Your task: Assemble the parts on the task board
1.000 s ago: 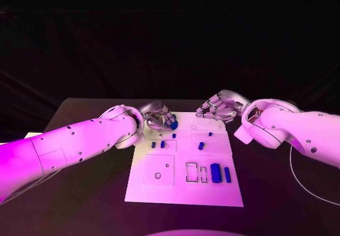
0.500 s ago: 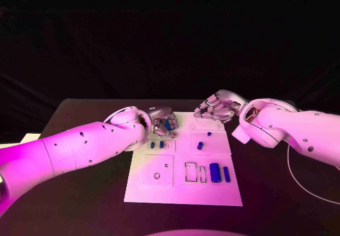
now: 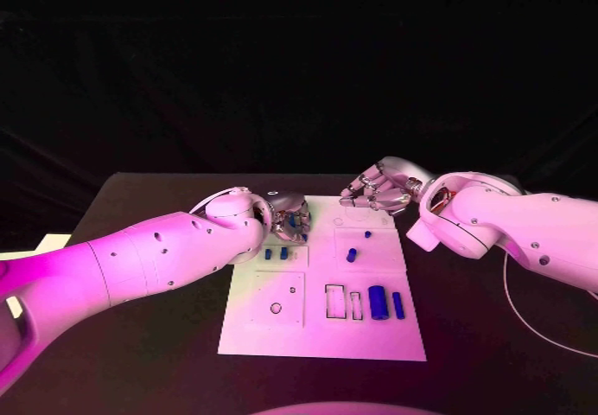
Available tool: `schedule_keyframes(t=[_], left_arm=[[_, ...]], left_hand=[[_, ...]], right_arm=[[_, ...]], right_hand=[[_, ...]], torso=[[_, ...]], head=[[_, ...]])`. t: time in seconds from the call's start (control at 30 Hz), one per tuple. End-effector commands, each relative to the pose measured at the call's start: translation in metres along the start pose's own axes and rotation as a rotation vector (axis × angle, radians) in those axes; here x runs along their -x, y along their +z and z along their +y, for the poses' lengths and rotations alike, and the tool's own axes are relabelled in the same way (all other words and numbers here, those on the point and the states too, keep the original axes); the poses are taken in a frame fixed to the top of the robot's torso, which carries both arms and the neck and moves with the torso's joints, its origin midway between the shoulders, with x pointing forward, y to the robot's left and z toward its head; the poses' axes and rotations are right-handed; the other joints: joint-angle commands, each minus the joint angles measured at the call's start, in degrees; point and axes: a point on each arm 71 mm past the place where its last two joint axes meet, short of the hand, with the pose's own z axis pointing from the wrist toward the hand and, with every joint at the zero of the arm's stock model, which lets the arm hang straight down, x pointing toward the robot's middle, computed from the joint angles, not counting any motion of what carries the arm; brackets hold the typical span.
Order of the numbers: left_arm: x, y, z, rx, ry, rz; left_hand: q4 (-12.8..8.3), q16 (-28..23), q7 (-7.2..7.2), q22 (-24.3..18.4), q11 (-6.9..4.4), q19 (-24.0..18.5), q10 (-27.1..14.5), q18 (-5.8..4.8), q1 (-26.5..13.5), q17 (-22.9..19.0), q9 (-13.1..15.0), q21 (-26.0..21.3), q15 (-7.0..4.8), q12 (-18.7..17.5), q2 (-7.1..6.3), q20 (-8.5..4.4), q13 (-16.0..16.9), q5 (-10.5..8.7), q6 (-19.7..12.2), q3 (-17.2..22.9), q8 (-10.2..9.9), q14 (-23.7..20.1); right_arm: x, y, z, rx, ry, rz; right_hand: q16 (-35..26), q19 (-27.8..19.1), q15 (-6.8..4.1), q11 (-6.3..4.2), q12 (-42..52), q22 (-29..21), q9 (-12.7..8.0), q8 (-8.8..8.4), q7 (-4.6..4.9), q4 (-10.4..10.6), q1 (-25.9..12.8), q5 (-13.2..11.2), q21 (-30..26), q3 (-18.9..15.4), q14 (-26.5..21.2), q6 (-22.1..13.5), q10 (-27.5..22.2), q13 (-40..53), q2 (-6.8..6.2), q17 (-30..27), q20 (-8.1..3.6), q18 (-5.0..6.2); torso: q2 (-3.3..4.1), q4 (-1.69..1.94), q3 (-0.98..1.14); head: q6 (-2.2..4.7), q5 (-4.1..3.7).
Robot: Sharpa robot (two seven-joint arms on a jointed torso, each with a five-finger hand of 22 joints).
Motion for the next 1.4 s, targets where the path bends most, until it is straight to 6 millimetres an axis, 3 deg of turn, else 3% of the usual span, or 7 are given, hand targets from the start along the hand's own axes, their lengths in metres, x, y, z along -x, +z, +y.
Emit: schedule_keyframes(t=[0.03,0.63,0.8,1.1,1.4], left_arm=[[-0.004,0.002,-0.001,0.005,0.023,0.026],[-0.01,0.006,-0.005,0.003,0.023,0.053],[-0.01,0.006,-0.004,0.018,0.034,0.054],[0.001,0.001,-0.004,-0.01,-0.004,-0.073],[0.019,-0.016,0.003,-0.016,-0.092,-0.129]], left_hand=[[0.0,0.3,0.0,0.7,-0.05,0.5,0.8,-1.2,0.2,0.2,-0.1,1.0,0.06,-0.3,0.6,-0.03,-0.2,-0.03,0.5,0.7,-0.3,0.5],[-1.0,1.2,-0.67,4.8,-1.12,1.7,6.1,-2.02,0.0,0.0,-0.3,6.0,-0.86,-2.3,0.56,-0.87,-0.9,-0.23,4.0,5.7,-0.9,1.1],[-2.7,1.2,-0.56,6.8,-1.47,2.6,8.3,-2.56,1.4,-0.6,-0.1,8.9,-1.31,-2.3,1.12,-1.28,-0.5,-0.18,5.9,7.8,-0.5,1.3],[-5.2,1.2,-0.24,9.1,-1.48,3.5,10.1,-3.16,0.8,-1.3,-0.1,12.1,-1.36,-3.3,0.71,-1.51,0.1,0.13,7.5,11.7,-0.8,2.0],[-5.9,1.2,-0.06,9.4,-1.29,3.5,10.1,-3.18,-0.3,-1.5,-0.3,12.3,-1.23,-4.3,0.32,-1.43,0.2,0.13,7.4,13.2,-1.5,2.1]], right_arm=[[-0.002,0.0,0.001,0.01,-0.004,0.014],[-0.003,0.0,0.002,0.011,-0.004,0.019],[-0.003,0.0,0.002,0.011,-0.004,0.02],[-0.003,0.001,0.002,0.012,-0.004,0.02],[-0.002,0.0,0.001,0.01,-0.004,0.019]], right_hand=[[-0.2,-0.2,-0.38,-0.2,-0.2,-0.1,0.1,0.13,-0.17,0.1,0.3,0.4,-0.2,-0.4,2.3,0.0,-0.3,0.0,0.27,0.0,0.03,0.59],[-0.2,-0.2,-0.39,-0.21,0.0,-0.1,0.1,0.14,-0.17,0.1,0.4,0.5,-0.2,-0.4,2.4,0.1,-0.2,0.1,0.4,0.0,0.03,0.58],[-0.2,-0.2,-0.39,-0.21,0.0,-0.1,0.1,0.14,-0.17,0.1,0.4,0.5,-0.2,-0.4,2.4,0.1,-0.2,0.1,0.4,0.0,0.03,0.58],[-0.2,-0.2,-0.39,-0.21,0.0,-0.1,0.1,0.14,-0.17,0.1,0.4,0.5,-0.2,-0.4,2.4,0.1,-0.2,0.1,0.4,0.0,0.03,0.58],[-0.2,-0.2,-0.39,-0.21,0.0,-0.1,0.1,0.14,-0.17,0.1,0.4,0.5,-0.2,-0.4,2.4,0.1,-0.2,0.1,0.4,0.0,0.03,0.58]], torso=[[0.01,0.02,-0.02],[-0.1,0.08,-0.03],[-0.07,0.06,-0.03],[-0.11,0.06,-0.04],[-0.24,0.24,0.04]], head=[[-0.1,-0.08],[-0.32,-0.13],[-0.28,-0.12],[-0.06,-0.24],[0.22,-0.26]])
